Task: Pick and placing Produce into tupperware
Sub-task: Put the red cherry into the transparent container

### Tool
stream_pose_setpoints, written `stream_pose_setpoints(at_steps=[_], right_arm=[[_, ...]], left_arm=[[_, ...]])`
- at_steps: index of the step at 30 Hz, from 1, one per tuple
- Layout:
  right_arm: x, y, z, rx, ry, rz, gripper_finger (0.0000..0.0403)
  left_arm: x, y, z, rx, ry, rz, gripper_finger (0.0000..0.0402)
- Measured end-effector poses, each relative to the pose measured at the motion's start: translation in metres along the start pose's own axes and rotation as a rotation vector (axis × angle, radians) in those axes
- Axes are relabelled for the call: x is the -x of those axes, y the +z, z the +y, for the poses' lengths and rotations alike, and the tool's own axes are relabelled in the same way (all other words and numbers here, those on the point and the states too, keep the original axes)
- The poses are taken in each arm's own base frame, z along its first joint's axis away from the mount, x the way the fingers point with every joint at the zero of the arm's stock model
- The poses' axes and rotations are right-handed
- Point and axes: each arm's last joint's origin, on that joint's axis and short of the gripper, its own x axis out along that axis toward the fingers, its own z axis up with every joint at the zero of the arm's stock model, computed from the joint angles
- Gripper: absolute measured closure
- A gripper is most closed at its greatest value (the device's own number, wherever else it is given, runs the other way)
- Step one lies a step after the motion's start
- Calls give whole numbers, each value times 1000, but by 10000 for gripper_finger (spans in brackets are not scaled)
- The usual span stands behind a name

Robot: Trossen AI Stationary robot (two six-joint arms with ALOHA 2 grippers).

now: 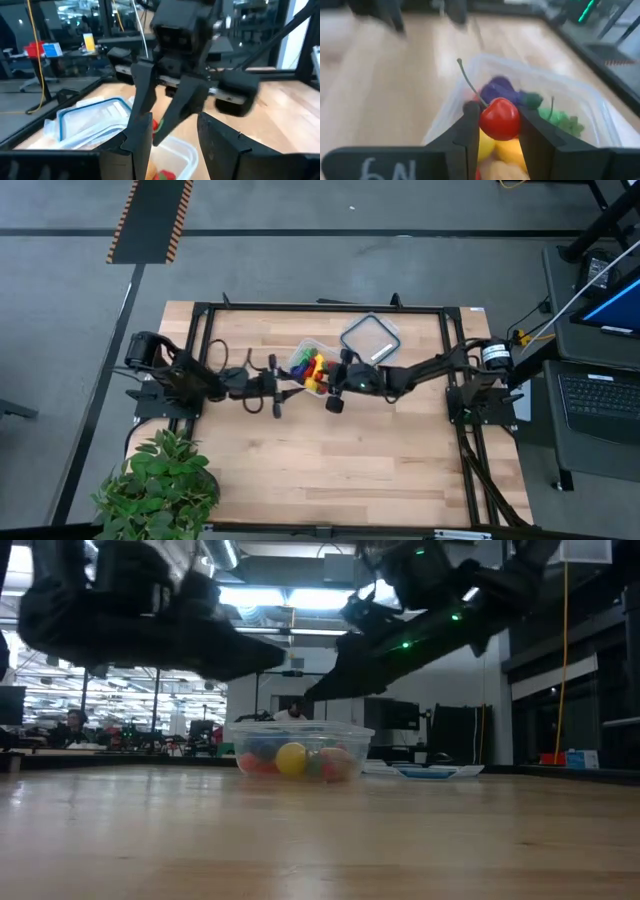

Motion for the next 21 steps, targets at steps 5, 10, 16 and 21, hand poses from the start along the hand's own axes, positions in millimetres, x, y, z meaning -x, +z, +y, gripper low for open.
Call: stream_pose_setpoints(at_steps=[5,10,16,21], right_arm=[[-12,20,-11,66,70,133,289],[-18,50,-29,125,145,301,289],[-17,79,-62,97,308,388,289],[-19,75,-74,107,377,404,289]], left_arm=[[30,-2,6,19,1,-41,253],[48,-3,9,35,-8,-43,253],[67,-7,12,34,-11,-39,253],[72,-5,13,31,-45,-31,253]])
